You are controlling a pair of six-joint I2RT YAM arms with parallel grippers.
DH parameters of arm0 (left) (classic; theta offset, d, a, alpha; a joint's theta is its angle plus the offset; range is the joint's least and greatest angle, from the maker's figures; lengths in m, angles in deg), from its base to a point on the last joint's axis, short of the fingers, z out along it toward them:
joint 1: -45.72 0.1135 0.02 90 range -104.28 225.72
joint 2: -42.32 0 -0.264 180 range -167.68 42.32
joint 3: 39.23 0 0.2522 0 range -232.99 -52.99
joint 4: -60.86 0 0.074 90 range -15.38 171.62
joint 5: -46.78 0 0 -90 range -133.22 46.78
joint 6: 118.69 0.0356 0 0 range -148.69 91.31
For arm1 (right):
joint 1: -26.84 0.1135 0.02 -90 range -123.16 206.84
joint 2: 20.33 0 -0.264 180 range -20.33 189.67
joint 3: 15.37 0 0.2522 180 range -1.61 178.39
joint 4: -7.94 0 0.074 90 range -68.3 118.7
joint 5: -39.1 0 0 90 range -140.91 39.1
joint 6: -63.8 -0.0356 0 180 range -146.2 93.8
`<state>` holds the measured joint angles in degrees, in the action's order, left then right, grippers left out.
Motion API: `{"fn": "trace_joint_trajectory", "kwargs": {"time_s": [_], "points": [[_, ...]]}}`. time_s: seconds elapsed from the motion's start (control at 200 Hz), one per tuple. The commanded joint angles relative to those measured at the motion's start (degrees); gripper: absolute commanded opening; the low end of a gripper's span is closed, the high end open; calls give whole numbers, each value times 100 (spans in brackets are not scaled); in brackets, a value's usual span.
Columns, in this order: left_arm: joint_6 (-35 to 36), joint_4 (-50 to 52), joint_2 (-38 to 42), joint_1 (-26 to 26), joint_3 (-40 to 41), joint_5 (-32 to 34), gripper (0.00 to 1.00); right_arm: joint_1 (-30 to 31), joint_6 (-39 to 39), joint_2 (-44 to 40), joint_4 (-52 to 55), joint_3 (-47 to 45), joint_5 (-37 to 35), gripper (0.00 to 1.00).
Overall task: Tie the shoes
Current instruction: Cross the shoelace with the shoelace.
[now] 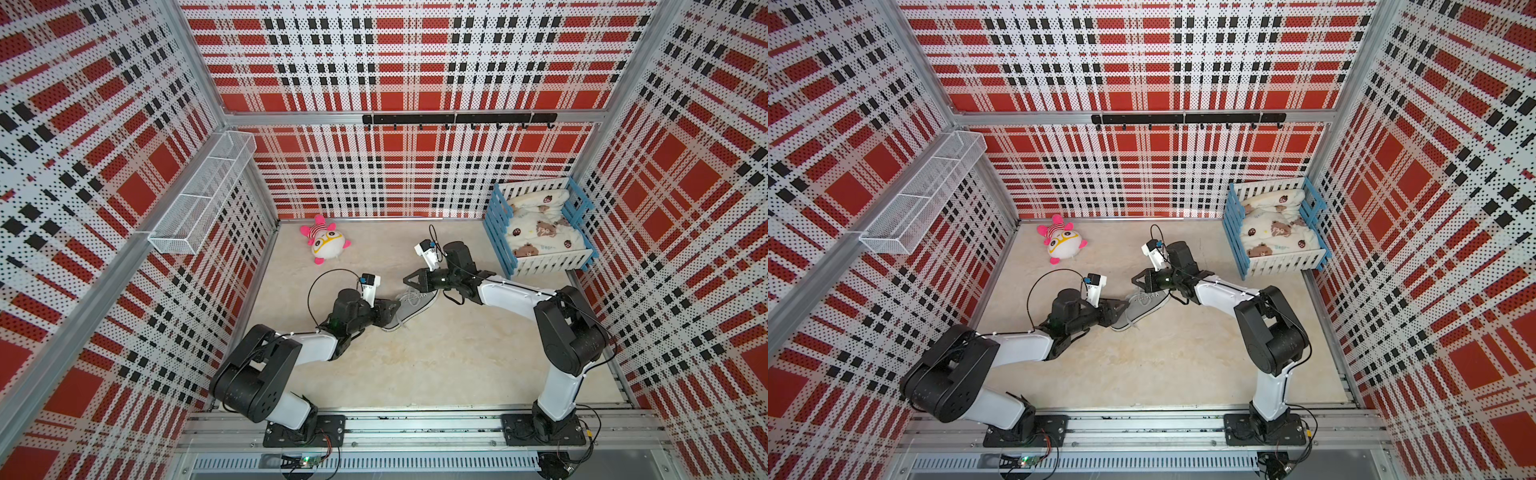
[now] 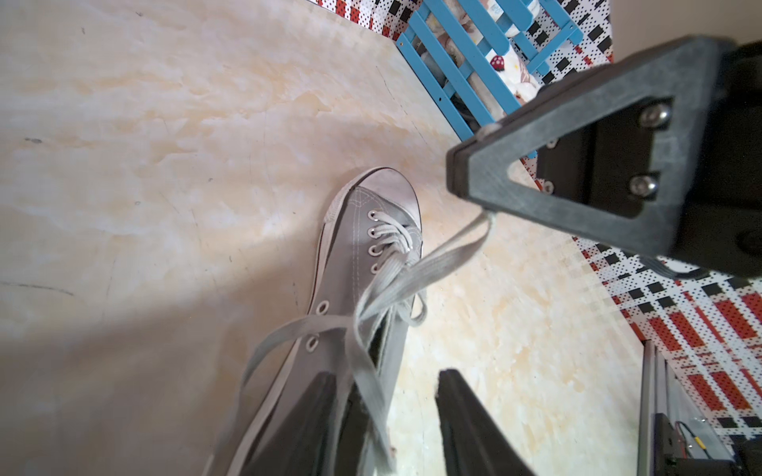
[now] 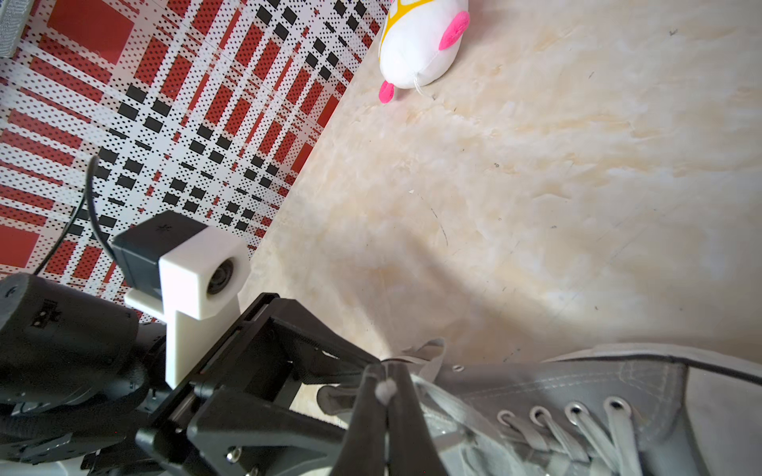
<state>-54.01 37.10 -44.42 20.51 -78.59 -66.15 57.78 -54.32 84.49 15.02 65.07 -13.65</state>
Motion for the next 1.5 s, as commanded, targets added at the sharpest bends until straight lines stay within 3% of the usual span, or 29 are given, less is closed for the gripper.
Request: {"fn": "trace_joint_trajectory", "kwargs": {"time_s": [0.0, 0.316, 0.701, 1.193, 1.493], "points": [[95, 71, -207, -16, -226, 70, 40, -18, 24, -197, -158, -14, 21, 0], [66, 72, -440, -51, -466, -18, 23, -14, 32, -231, -167, -62, 18, 0], [-25, 148, -233, -112, -242, -106, 25, -15, 37, -172, -161, 20, 26, 0], [52, 332, -14, -98, -210, -79, 4, -17, 51, -154, -149, 41, 12, 0], [105, 515, 69, -94, -226, 2, 0, -10, 48, -144, -141, 47, 10, 0]]}}
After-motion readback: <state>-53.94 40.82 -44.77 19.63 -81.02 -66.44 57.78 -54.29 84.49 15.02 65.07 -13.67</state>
